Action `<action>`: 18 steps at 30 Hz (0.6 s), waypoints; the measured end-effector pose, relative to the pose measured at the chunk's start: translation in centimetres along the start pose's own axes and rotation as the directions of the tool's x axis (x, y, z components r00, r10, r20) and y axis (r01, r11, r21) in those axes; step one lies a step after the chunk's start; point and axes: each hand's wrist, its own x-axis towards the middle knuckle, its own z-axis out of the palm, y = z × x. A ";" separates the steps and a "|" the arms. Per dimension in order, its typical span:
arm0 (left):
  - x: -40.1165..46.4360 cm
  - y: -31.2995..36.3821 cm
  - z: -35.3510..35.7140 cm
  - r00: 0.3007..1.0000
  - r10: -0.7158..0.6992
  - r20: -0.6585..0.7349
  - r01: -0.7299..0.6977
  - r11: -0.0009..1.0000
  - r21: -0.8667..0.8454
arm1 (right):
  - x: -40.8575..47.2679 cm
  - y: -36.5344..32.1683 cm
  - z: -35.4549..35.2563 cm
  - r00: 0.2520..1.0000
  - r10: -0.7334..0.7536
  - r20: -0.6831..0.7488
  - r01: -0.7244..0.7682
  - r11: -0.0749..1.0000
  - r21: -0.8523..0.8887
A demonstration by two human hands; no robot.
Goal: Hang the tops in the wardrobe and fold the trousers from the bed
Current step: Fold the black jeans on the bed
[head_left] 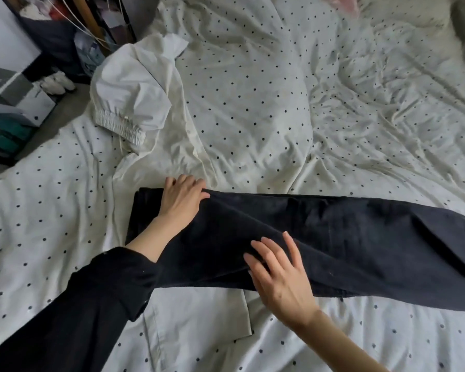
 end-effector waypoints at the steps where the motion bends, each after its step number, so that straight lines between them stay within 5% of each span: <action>1: -0.1 0.1 0.4 1.000 -0.009 -0.015 0.008 1.000 -0.005 | -0.2 -0.4 0.6 0.999 -0.044 0.023 0.044 0.999 -0.013; 6: -3.2 0.5 1.1 0.981 -0.114 -0.158 0.096 0.988 -0.121 | 0.9 -0.6 2.2 0.969 0.017 0.246 0.035 0.978 -0.207; 9: -6.2 -0.6 1.5 0.970 -0.135 -0.202 0.110 0.986 -0.128 | 2.2 -0.6 2.5 0.975 -0.014 0.220 0.067 0.970 -0.236; 18: -9.0 -4.9 1.9 0.987 -0.086 0.137 0.101 0.989 -0.112 | 2.4 -3.5 0.7 0.983 -0.172 0.069 0.168 0.984 0.062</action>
